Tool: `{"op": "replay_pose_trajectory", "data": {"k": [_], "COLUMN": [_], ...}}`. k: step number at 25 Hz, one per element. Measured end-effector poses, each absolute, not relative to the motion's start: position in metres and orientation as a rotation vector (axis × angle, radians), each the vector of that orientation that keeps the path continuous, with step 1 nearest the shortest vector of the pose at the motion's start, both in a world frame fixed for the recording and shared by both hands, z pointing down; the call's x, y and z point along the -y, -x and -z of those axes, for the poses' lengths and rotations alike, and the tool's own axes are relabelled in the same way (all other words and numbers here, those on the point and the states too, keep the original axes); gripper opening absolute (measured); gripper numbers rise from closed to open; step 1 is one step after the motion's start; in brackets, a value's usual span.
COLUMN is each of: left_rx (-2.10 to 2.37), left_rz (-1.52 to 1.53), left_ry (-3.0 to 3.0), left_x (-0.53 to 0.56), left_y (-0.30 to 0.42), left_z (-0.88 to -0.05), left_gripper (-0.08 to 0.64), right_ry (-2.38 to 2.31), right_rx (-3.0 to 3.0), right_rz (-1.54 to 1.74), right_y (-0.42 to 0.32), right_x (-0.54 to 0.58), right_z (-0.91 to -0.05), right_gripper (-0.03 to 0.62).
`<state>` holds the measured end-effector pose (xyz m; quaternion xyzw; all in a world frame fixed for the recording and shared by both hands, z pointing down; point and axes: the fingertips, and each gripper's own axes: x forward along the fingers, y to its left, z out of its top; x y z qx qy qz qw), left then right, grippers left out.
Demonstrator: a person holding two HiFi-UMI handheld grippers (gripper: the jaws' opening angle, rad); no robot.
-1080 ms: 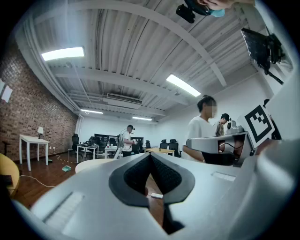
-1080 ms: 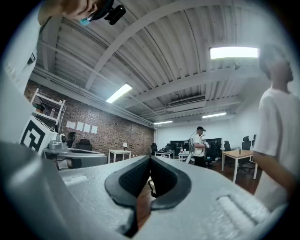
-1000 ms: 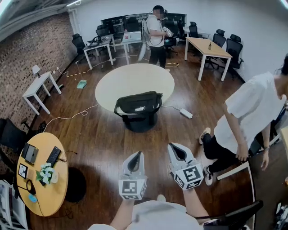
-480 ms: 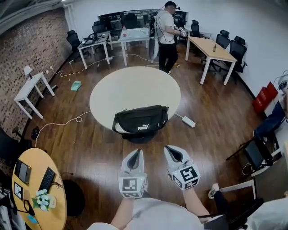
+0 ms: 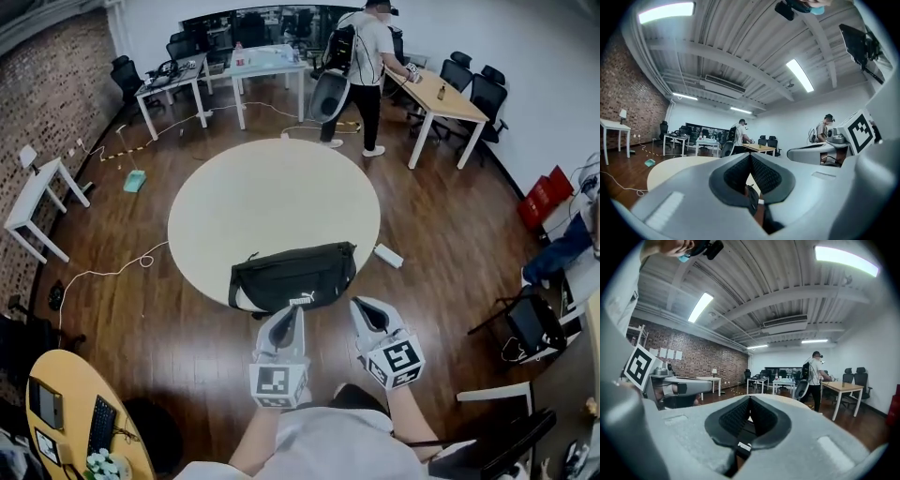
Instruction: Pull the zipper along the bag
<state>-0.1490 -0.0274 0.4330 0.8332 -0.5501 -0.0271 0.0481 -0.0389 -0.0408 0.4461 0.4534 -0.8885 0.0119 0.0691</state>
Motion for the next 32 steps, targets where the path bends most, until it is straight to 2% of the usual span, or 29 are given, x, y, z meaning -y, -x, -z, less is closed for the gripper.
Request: {"op": "replay_pose_trajectory", "data": {"k": [7,15,21,25,32], "left_rx": [1.602,1.613,1.564,1.502,1.398], "left_rz": [-0.013,-0.143,-0.296,-0.415,-0.695], "left_ry": [-2.566,-2.6,-2.516,-2.474,-2.381], "left_x": [0.125,0.26,0.302,0.313,0.311], "left_y": [0.108,0.042,0.006,-0.007,-0.02], "left_z": [-0.455,-0.469,-0.514,-0.551,-0.619], "left_gripper": [0.017,0.017,0.017,0.017,0.017], "right_ry": [-1.527,-1.506,-0.996,-0.572,0.001], "right_rx": [2.599,2.589,2.543,2.389,2.06], "right_rz": [-0.114,-0.254,-0.428,-0.411,-0.486], "right_y": [-0.03,-0.099,-0.084,-0.059,-0.022], "right_x": [0.151,0.298,0.359,0.391,0.398], "right_z": [-0.464,-0.498,-0.589,-0.668,-0.773], "right_gripper": [-0.012,-0.012,-0.012,-0.012,-0.012]}}
